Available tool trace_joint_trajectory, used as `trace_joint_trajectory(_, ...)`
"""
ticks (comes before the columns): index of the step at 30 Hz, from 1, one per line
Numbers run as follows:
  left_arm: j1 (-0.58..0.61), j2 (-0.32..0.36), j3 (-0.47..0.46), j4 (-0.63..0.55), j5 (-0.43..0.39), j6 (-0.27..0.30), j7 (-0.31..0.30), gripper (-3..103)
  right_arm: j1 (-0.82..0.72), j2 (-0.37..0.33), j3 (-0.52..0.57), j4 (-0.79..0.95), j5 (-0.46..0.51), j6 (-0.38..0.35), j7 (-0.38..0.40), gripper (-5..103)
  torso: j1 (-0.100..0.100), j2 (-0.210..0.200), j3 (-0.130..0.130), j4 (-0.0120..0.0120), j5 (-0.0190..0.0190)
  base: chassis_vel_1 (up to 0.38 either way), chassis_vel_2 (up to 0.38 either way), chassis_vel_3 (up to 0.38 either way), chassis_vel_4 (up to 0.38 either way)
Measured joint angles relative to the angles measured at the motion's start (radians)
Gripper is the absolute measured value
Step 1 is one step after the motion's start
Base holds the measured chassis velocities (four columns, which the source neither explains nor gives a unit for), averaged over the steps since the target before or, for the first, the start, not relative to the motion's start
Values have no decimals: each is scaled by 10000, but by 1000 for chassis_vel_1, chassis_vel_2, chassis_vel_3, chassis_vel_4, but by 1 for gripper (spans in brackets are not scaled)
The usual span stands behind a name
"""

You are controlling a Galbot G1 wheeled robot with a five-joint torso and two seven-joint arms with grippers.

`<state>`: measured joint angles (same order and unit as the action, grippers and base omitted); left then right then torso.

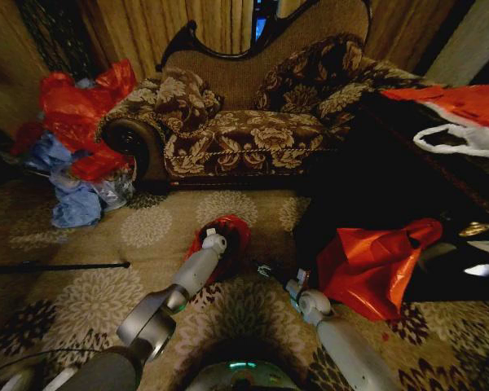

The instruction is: Place a garbage bag over the trash bin.

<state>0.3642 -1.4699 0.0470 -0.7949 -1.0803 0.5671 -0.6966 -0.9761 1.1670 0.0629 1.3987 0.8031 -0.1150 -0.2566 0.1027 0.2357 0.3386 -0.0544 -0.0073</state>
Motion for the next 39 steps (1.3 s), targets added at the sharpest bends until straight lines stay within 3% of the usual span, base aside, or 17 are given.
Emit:
trace_joint_trajectory(4, 10, 73, 63, -522, -325, -68, -49, 0, -3, -19, -37, 128, 17, -32, 25, 100, -1, 0, 0, -2, 0, 0, 0, 0, 0)
trace_joint_trajectory(6, 195, 354, 178, -1297, -1005, -39, -337, 0, 12, -60, -35, 184, 59, -43, 43, 100, 0, 0, 0, 1, 0, 0, 0, 0, 0)
trace_joint_trajectory(9, 496, 850, 570, -2433, -1553, -90, -710, 17, 9, -154, -53, 299, 146, -56, 135, 100, 0, 0, -1, 1, -1, 0, 0, 0, 0)
trace_joint_trajectory(12, 744, 1154, 797, -3228, -1632, -149, -872, 23, -20, -204, -139, 385, 265, -15, 294, 100, 0, 0, 0, 1, -1, 0, 0, 0, 0)
trace_joint_trajectory(15, 1062, 1407, 917, -4138, -1364, -301, -1049, 28, -98, -213, -126, 568, 347, -9, 381, 100, -1, 0, -1, 1, -3, 0, 0, 0, 0)
trace_joint_trajectory(16, 1238, 1579, 967, -4657, -1059, -388, -1032, 39, -165, -232, -99, 677, 375, -7, 423, 100, 0, 0, 0, 0, -2, 0, 0, 0, 0)
trace_joint_trajectory(17, 1238, 1579, 967, -4657, -1059, -388, -1032, 39, -165, -232, -99, 677, 375, -7, 423, 100, 0, 0, 0, 0, -2, 0, 0, 0, 0)
trace_joint_trajectory(21, 1907, 2494, 1281, -6813, 303, -573, -719, 60, -565, -428, 130, 1377, 627, -27, 539, 100, -1, 1, -1, 0, -2, 0, 0, 0, 0)
trace_joint_trajectory(22, 1907, 2494, 1281, -6813, 303, -573, -719, 60, -565, -428, 130, 1377, 627, -27, 539, 100, -1, 1, -1, 0, -2, 0, 0, 0, 0)
trace_joint_trajectory(24, 2200, 2989, 1503, -7603, 1292, -1002, -527, 66, -941, -546, 329, 1903, 935, -29, 740, 100, -1, 0, -1, 2, -1, 0, 0, 0, 0)
trace_joint_trajectory(30, 3544, 4747, 1042, -10285, 2128, -1955, 671, 93, -2356, -640, 1405, 3403, 744, -63, 1014, 100, -2, 1, -2, -3, 0, 0, 0, 0, 0)
trace_joint_trajectory(31, 3544, 4747, 1042, -10285, 2128, -1955, 671, 93, -2356, -640, 1405, 3403, 744, -63, 1014, 100, -2, 1, -2, -3, 0, 0, 0, 0, 0)
trace_joint_trajectory(33, 4477, 5407, 658, -11057, 3481, -2408, 1007, 97, -2915, -530, 1907, 3991, 129, 6, 1246, 100, -3, 1, -3, 1, -4, 0, 0, 0, 0)
trace_joint_trajectory(34, 5285, 5753, 146, -11440, 4859, -2645, 1454, 99, -3250, -448, 2134, 4320, -578, 299, 1574, 100, -2, 1, -3, -1, -4, 0, 0, 0, 0)
trace_joint_trajectory(35, 5285, 5753, 146, -11440, 4859, -2645, 1454, 99, -3250, -448, 2134, 4320, -578, 299, 1574, 100, -2, 1, -3, -1, -4, 0, 0, 0, 0)
trace_joint_trajectory(38, 7982, 6170, -1440, -12060, 7781, -3539, 2476, 100, -3932, -107, 2517, 5247, -2319, 1053, 2797, 100, -2, 1, -3, 0, 2, 0, 0, 0, 0)
trace_joint_trajectory(39, 7982, 6170, -1440, -12060, 7781, -3539, 2476, 100, -3932, -107, 2517, 5247, -2319, 1053, 2797, 100, -2, 1, -3, 0, 2, 0, 0, 0, 0)
